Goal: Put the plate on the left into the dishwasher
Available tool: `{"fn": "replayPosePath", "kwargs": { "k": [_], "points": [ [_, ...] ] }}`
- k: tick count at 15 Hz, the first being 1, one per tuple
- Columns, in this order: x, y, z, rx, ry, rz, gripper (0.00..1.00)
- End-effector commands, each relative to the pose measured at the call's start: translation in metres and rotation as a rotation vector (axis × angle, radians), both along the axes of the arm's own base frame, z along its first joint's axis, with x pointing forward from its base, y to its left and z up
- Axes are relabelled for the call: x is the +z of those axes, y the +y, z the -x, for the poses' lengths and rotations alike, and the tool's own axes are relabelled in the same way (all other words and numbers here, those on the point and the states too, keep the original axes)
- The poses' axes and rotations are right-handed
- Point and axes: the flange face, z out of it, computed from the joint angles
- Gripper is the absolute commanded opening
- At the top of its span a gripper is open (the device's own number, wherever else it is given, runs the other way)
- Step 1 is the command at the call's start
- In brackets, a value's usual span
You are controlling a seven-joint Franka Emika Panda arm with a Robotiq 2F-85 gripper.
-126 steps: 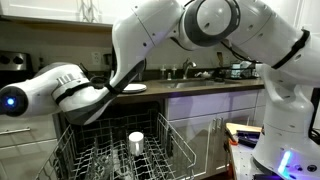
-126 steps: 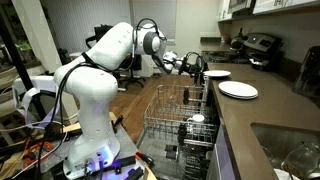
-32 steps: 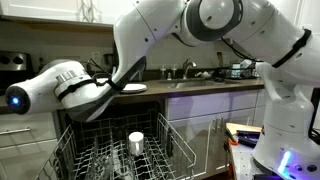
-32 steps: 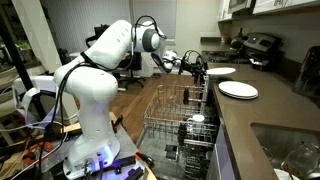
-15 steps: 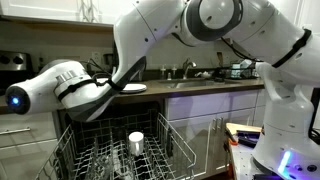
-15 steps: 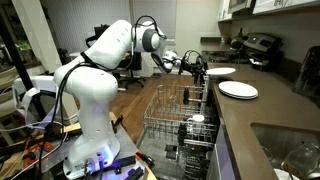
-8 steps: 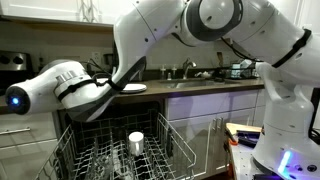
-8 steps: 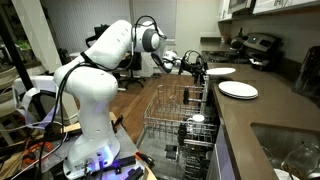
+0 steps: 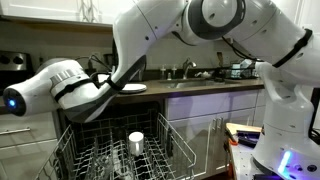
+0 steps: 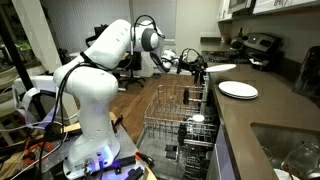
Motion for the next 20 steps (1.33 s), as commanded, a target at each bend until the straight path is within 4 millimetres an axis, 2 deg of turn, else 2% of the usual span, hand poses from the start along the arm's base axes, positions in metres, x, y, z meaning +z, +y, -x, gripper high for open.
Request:
{"fn": "replayPosePath", "kwargs": {
  "k": [1, 5, 12, 16, 20],
  "points": [
    [0.027, 0.008, 0.022, -0.024, -0.057, 0.059, 0.05],
    [0.041, 0.025, 0.045, -0.007, -0.079, 0.047, 0.05],
    [0.072, 0.05, 0.091, 0.052, -0.155, -0.071, 0.05],
    [0.087, 0.06, 0.115, 0.085, -0.166, -0.133, 0.05],
    [0.097, 0.062, 0.129, 0.13, -0.155, -0.243, 0.05]
  ]
}}
